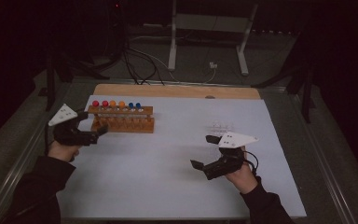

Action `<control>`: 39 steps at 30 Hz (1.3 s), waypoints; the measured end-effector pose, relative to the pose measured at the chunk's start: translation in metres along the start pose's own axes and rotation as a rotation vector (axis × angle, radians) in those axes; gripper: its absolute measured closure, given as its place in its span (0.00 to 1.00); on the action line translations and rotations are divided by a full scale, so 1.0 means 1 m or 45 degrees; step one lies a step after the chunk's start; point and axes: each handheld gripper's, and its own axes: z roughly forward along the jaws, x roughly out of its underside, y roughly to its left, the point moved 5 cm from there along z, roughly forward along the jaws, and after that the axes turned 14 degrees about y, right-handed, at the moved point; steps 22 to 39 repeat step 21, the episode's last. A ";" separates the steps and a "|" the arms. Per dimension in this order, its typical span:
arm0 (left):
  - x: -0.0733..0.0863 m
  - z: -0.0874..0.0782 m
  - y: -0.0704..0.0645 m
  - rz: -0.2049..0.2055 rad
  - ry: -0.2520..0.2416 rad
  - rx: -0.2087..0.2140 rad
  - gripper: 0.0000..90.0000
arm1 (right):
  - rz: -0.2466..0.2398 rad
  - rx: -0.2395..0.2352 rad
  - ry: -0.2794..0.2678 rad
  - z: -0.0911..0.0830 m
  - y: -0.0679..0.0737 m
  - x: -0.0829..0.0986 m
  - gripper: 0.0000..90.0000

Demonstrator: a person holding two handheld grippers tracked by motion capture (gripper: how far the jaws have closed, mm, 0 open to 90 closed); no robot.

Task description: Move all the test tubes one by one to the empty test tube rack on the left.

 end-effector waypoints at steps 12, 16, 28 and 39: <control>0.042 0.026 -0.078 0.165 0.059 0.272 0.01 | 0.000 0.018 0.001 0.000 0.001 0.006 0.00; 0.059 0.036 -0.093 0.163 0.049 0.290 0.01 | -0.006 0.018 0.000 0.002 0.002 0.007 0.00; 0.075 0.047 -0.102 0.159 0.062 0.300 0.01 | -0.010 0.020 0.010 0.004 0.002 0.008 0.00; 0.075 0.047 -0.102 0.159 0.062 0.300 0.01 | -0.010 0.020 0.010 0.004 0.002 0.008 0.00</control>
